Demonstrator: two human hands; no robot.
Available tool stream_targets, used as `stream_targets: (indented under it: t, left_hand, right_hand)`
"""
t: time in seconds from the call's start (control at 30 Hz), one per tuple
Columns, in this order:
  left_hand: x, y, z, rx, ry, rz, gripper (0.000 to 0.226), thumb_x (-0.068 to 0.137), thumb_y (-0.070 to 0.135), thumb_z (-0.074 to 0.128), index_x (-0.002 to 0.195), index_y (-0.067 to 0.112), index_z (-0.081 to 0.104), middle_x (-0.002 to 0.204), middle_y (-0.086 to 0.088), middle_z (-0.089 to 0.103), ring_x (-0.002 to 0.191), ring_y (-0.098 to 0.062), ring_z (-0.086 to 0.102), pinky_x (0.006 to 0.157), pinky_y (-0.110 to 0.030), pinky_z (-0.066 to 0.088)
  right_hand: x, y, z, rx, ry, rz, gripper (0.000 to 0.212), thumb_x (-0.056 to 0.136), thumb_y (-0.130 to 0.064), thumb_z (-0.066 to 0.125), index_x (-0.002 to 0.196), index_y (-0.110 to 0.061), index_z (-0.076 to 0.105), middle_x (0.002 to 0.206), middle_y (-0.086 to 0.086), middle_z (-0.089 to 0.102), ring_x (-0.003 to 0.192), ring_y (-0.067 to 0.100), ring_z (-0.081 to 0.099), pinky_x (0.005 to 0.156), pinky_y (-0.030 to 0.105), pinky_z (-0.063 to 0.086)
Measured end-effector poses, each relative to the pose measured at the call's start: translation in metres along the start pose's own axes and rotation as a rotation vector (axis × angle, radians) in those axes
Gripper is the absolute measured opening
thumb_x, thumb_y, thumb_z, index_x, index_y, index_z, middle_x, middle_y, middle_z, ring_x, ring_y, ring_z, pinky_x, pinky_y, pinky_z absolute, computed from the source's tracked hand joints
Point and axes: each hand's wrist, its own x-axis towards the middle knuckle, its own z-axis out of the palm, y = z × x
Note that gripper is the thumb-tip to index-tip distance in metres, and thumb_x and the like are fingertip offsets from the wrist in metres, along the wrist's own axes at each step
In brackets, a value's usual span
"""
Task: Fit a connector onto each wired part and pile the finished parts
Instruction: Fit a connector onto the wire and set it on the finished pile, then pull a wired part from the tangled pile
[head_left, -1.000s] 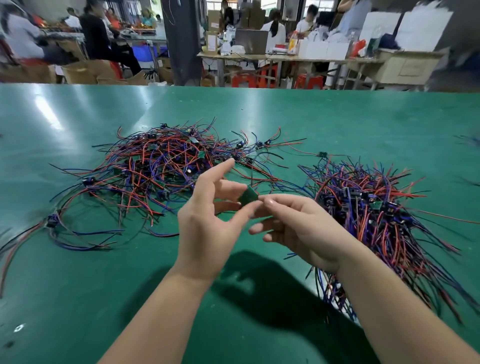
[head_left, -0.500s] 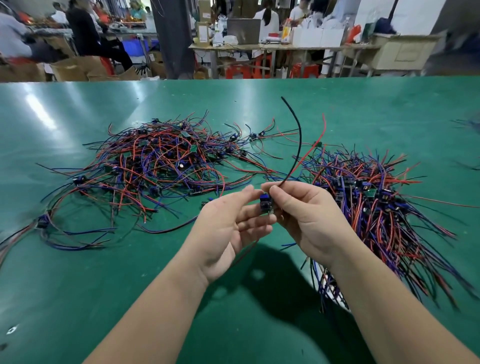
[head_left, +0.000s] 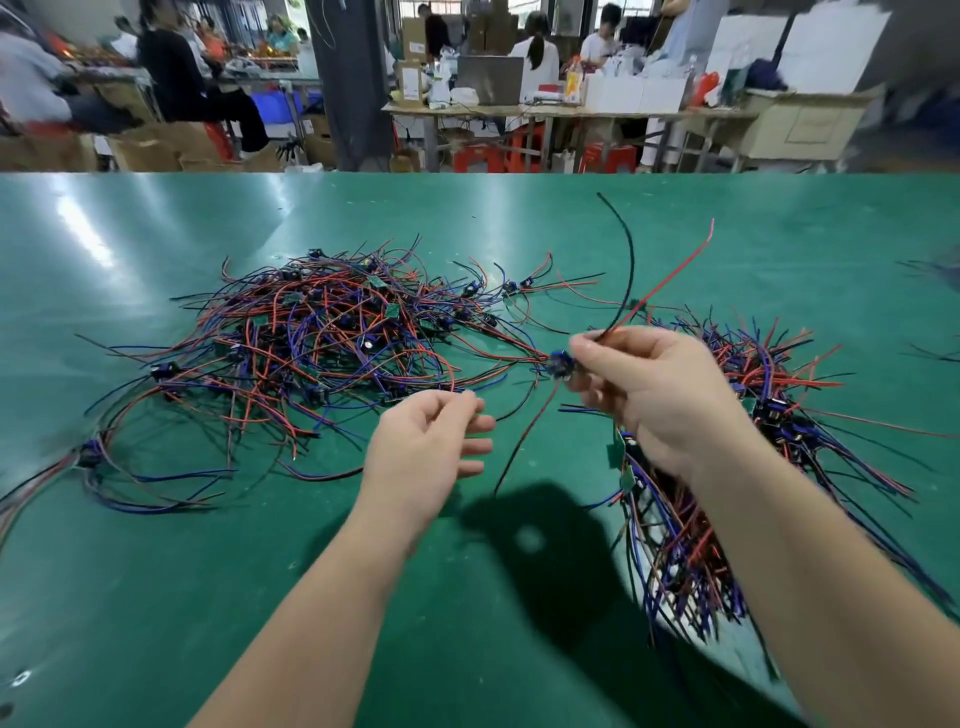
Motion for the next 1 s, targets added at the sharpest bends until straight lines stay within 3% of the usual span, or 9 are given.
stream_targets:
  t: [0.07,0.13,0.2,0.3,0.37,0.47,0.63,0.87,1.0]
  left_hand:
    - [0.008,-0.007,-0.011,0.457,0.176,0.26,0.009,0.09,0.022,0.059,0.089,0.021,0.068,0.088,0.004,0.071,0.07,-0.01,0.061,0.073,-0.028,0.049]
    - [0.012,-0.013,-0.021,0.815,0.217,0.348,0.019,0.088,0.026,0.058,0.106,0.024,0.066,0.108,0.004,0.066,0.087,-0.017,0.058,0.084,-0.031,0.045]
    - [0.016,-0.019,-0.026,1.13,0.2,0.22,0.036,0.089,0.036,0.056,0.121,0.021,0.057,0.13,0.0,0.053,0.115,-0.026,0.047,0.098,-0.039,0.038]
    - [0.019,-0.025,-0.029,1.349,0.142,0.025,0.038,0.094,0.042,0.05,0.12,0.015,0.05,0.132,-0.005,0.044,0.121,-0.029,0.039,0.099,-0.041,0.034]
    - [0.022,-0.025,-0.033,1.356,0.156,0.059,0.025,0.096,0.03,0.049,0.117,0.017,0.055,0.122,-0.005,0.049,0.115,-0.027,0.045,0.093,-0.039,0.036]
    - [0.025,-0.021,-0.039,1.252,0.177,0.096,0.02,0.093,0.017,0.05,0.108,0.022,0.063,0.111,-0.002,0.057,0.105,-0.026,0.055,0.085,-0.035,0.038]
    - [0.023,-0.023,-0.035,1.251,0.17,0.099,0.037,0.09,0.052,0.055,0.11,0.022,0.06,0.112,-0.003,0.057,0.108,-0.027,0.055,0.089,-0.039,0.041]
    - [0.027,-0.027,-0.03,1.221,0.242,0.111,0.02,0.097,0.033,0.047,0.105,0.02,0.06,0.107,-0.002,0.063,0.103,-0.027,0.059,0.086,-0.038,0.036]
    - [0.023,-0.021,-0.024,0.832,0.258,0.25,0.01,0.097,0.025,0.05,0.091,0.021,0.057,0.092,0.002,0.06,0.087,-0.021,0.056,0.078,-0.032,0.039]
  right_hand:
    - [0.03,-0.028,-0.003,-0.113,0.079,-0.105,0.015,0.084,0.001,0.066,0.071,-0.004,0.063,0.06,0.007,0.066,0.049,0.013,0.061,0.049,0.019,0.05]
    - [0.065,-0.052,-0.006,-0.156,0.199,-0.17,0.004,0.087,0.0,0.064,0.085,0.004,0.062,0.072,0.014,0.066,0.055,0.017,0.063,0.055,0.023,0.054]
    - [0.097,-0.069,-0.006,-0.124,0.265,-0.12,0.024,0.094,-0.007,0.057,0.113,0.008,0.053,0.092,0.018,0.062,0.069,0.02,0.068,0.061,0.027,0.059]
    - [0.12,-0.073,-0.004,-0.261,0.075,0.089,0.047,0.101,-0.023,0.046,0.138,0.001,0.033,0.131,0.022,0.049,0.104,0.026,0.063,0.072,0.033,0.059]
    - [0.12,-0.065,0.0,-0.416,-0.063,0.154,0.051,0.1,-0.022,0.047,0.142,0.001,0.03,0.142,0.022,0.043,0.119,0.028,0.054,0.08,0.033,0.054]
    - [0.1,-0.054,0.008,-0.493,-0.202,0.167,0.043,0.096,-0.016,0.056,0.134,0.001,0.043,0.131,0.023,0.053,0.111,0.031,0.059,0.087,0.035,0.052]
    - [0.037,-0.031,0.017,-0.492,-0.348,0.186,0.025,0.095,-0.014,0.056,0.116,0.001,0.058,0.099,0.02,0.068,0.078,0.024,0.07,0.068,0.026,0.058]
    - [-0.022,0.018,0.017,-0.296,-0.416,0.249,0.014,0.095,-0.004,0.052,0.096,-0.001,0.065,0.076,0.012,0.068,0.062,0.019,0.065,0.056,0.022,0.054]
    - [-0.03,0.041,0.02,-0.247,-0.34,0.288,0.023,0.1,-0.013,0.045,0.093,-0.005,0.065,0.07,0.008,0.066,0.052,0.014,0.059,0.045,0.017,0.043]
